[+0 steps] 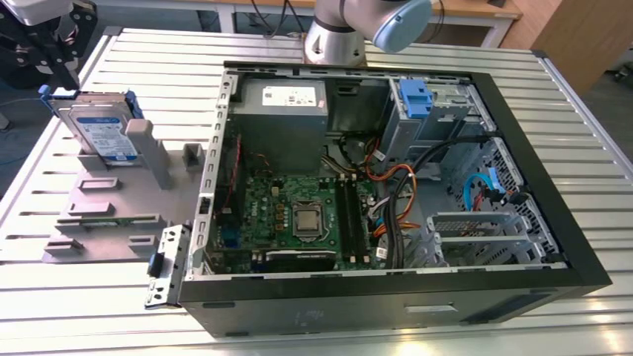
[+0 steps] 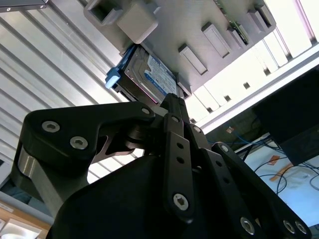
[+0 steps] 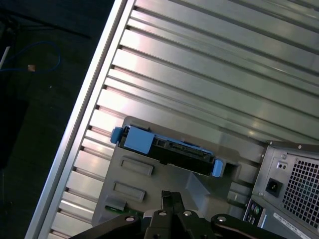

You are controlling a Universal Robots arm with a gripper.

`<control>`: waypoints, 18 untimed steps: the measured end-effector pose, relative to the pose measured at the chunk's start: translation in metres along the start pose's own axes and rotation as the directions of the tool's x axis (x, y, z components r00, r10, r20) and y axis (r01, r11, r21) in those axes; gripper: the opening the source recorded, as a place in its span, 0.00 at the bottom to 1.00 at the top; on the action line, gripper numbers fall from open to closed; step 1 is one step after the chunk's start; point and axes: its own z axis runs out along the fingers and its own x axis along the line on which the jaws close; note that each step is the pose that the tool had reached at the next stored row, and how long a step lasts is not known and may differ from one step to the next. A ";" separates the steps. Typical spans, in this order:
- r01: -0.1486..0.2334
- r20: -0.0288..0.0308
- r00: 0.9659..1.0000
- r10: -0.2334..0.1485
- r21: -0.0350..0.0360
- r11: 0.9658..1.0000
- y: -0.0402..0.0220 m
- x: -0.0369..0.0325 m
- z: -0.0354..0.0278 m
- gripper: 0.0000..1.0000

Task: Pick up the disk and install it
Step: 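Pick up the disk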

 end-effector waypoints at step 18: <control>0.012 0.000 1.000 -0.012 0.000 1.000 0.0000 0.0000 0.0000 0.11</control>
